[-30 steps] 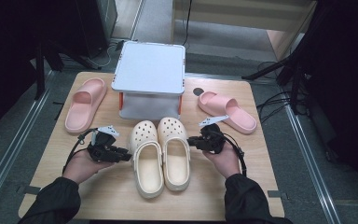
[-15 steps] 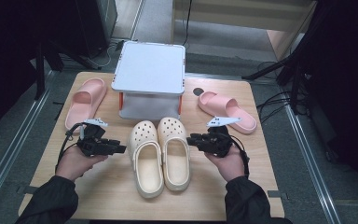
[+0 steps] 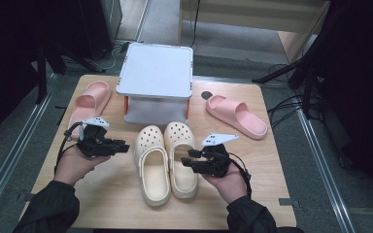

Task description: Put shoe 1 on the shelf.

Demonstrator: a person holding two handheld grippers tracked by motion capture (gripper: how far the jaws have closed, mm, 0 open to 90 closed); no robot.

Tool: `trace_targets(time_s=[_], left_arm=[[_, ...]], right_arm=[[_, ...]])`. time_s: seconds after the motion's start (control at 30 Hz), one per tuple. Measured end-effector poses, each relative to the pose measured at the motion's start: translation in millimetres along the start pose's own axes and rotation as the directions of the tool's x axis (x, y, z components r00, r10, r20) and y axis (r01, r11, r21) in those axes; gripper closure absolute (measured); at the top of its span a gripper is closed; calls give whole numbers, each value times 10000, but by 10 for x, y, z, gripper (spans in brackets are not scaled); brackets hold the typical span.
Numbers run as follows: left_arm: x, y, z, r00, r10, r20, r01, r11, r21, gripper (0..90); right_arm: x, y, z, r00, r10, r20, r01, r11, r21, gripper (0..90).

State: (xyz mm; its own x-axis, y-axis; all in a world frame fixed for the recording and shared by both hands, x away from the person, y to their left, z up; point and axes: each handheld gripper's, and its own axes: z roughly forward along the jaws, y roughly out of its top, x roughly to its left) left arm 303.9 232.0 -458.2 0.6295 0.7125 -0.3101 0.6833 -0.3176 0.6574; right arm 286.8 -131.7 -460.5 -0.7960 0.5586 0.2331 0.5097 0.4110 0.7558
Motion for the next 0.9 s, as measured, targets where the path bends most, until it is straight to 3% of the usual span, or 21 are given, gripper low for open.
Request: trace_targets(time_s=[0.2,0.6,0.67,0.9], left_arm=[[-45,81,-7,9998,204,39,-204,9998,27,698],[-42,211,-39,9994,353,-41,-354,9994,-70,715],[-28,274,-49,9994,345,47,-345,9993,-138,723],[52,592,-96,9993,366,-102,-370,9986,-387,741]], right_arm=[[106,-16,136,9997,123,197,-126,9998,148,475],[166,17,474,9960,694,569,-699,9975,68,366],[184,23,530,9943,654,847,-667,9977,136,345],[233,58,668,9898,933,1075,-959,9952,191,318]])
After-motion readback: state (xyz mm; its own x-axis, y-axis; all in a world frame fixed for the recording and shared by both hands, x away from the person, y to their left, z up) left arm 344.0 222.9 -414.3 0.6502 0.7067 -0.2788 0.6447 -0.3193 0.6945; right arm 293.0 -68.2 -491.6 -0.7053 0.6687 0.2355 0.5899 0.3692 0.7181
